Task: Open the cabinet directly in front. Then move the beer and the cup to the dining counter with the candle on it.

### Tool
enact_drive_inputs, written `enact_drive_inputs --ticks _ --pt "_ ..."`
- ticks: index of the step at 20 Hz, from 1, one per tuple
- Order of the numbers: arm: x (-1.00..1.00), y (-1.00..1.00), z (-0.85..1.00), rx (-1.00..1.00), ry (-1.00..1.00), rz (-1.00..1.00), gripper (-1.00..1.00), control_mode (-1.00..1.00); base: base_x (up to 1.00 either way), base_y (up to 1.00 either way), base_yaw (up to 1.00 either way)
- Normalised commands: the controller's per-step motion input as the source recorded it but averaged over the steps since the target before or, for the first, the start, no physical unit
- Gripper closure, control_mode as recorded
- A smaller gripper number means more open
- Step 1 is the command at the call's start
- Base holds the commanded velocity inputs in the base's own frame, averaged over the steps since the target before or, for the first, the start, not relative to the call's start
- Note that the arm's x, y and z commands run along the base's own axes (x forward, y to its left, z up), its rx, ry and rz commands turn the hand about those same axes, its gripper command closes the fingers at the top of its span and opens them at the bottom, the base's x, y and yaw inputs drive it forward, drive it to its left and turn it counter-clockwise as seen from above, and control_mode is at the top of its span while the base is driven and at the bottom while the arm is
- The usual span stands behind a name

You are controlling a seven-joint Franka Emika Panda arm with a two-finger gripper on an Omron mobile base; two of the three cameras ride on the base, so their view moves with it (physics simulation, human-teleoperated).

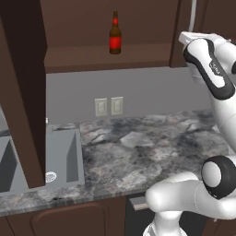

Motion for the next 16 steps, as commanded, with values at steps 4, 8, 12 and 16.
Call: enact_drive_inputs --ticks 4,8,12,16 --pt "0.41 0.07 -0.02 0.00 0.00 0.00 -1.00 -1.00 0.00 0.00 0.00" --pt "0.39 0.21 -0.04 0.00 0.00 0.00 1.00 -1.00 0.00 0.00 0.00" --pt "0.24 0.08 -0.01 0.00 0.00 0.00 1.00 -1.00 0.00 0.00 0.00" --pt "-0.01 0.00 0.00 0.00 0.00 0.00 1.00 -1.00 0.00 0.00 0.00"
